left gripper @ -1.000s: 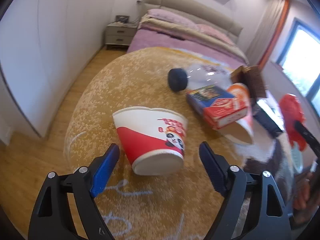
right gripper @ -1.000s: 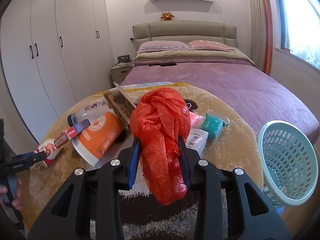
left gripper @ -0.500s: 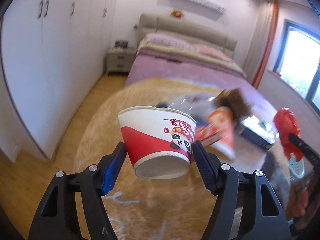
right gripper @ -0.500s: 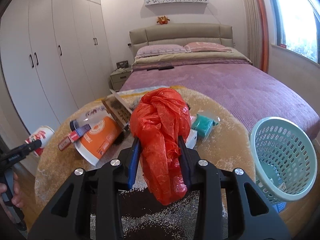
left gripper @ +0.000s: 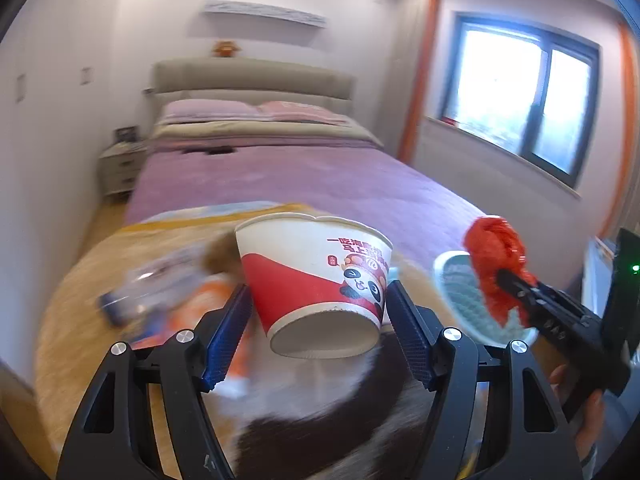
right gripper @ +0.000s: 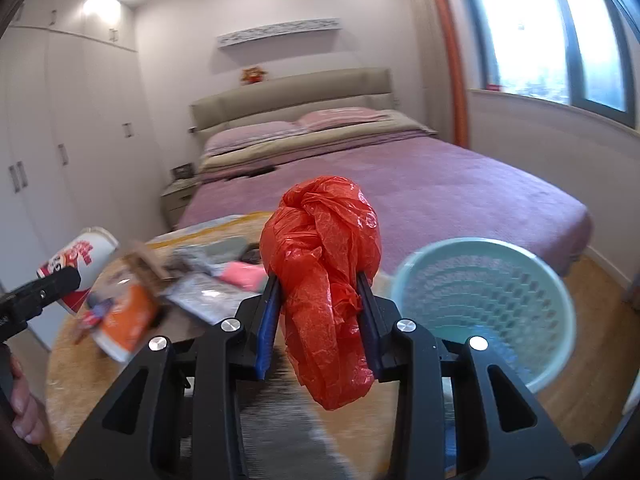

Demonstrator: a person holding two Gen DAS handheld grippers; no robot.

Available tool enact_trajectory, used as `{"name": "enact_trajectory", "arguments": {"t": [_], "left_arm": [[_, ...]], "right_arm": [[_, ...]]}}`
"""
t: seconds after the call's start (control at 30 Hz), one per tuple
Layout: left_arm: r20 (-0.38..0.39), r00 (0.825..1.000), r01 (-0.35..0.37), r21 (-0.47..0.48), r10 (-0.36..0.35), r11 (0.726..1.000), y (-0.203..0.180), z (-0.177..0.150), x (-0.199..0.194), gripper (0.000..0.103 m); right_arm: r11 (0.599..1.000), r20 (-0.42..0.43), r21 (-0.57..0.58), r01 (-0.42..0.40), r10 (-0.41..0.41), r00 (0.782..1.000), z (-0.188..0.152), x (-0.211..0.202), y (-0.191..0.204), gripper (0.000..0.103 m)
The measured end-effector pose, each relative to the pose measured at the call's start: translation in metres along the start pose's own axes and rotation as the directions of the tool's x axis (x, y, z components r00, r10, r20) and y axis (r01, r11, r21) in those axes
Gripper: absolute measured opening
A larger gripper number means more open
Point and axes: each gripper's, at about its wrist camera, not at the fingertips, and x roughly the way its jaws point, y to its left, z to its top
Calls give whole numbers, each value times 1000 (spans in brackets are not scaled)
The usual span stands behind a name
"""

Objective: Collect trash
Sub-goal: 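Grasp the red-white cup with left tool, drop both items into the basket with both tools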

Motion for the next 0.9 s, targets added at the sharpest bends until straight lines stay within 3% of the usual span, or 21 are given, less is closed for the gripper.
{"name": "enact_trajectory", "arguments": {"t": [0.27, 0.53, 0.63, 0.7, 0.77, 0.9], "left_arm": [[-98, 982, 172, 84, -163, 982, -95, 17, 79, 67], [-199, 954, 259, 165, -225, 952, -168, 14, 159, 67], [-239, 945, 267, 164, -224, 950, -178, 5, 184, 68], [-259, 939, 273, 158, -227, 949, -181, 2, 196, 70], [-280, 934, 270, 148, -221, 951, -180, -3, 206, 77], [-291, 924, 287, 97, -249, 953, -165, -10, 205, 78]], "right_arm": [[985, -49, 133, 109, -103, 993, 3, 25, -83, 33], [951, -164, 241, 195, -158, 974, -5, 66, -150, 34], [945, -182, 245, 219, -177, 967, -7, 72, -160, 35], [941, -197, 252, 225, -178, 964, -10, 74, -165, 49], [939, -204, 263, 223, -172, 964, -14, 74, -169, 55], [936, -200, 273, 224, -173, 964, -20, 65, -172, 56]]}}
